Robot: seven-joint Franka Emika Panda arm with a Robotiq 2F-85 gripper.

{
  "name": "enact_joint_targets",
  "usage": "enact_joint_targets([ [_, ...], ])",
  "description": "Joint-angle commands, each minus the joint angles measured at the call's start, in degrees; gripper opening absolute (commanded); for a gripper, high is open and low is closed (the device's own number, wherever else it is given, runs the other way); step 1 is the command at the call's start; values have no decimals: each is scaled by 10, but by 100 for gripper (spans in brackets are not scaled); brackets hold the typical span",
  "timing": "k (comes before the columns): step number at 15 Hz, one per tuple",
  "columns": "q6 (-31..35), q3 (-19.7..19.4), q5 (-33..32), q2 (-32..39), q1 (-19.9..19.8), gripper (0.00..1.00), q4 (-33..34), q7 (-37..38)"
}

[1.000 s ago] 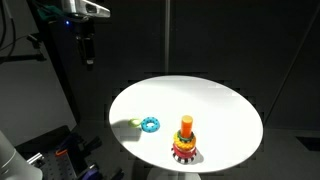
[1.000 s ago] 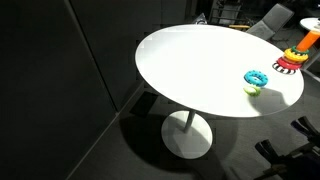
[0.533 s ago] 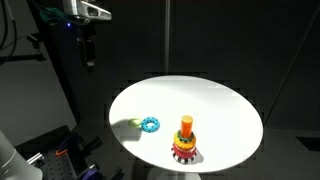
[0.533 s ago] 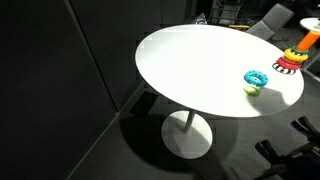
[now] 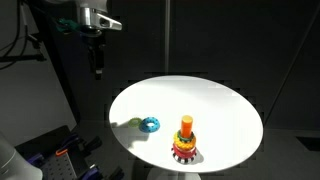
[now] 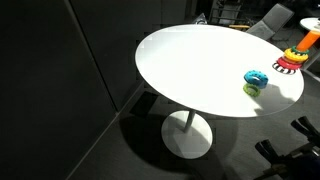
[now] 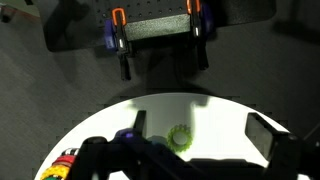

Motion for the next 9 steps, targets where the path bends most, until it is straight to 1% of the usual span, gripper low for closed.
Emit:
enact_joint_targets([
  [1, 31, -14, -1, 65, -10, 100, 24, 4],
  [6, 141, -22, -5, 127, -16, 100, 16, 9],
  [9, 191, -26, -8, 160, -18, 100, 20, 13],
])
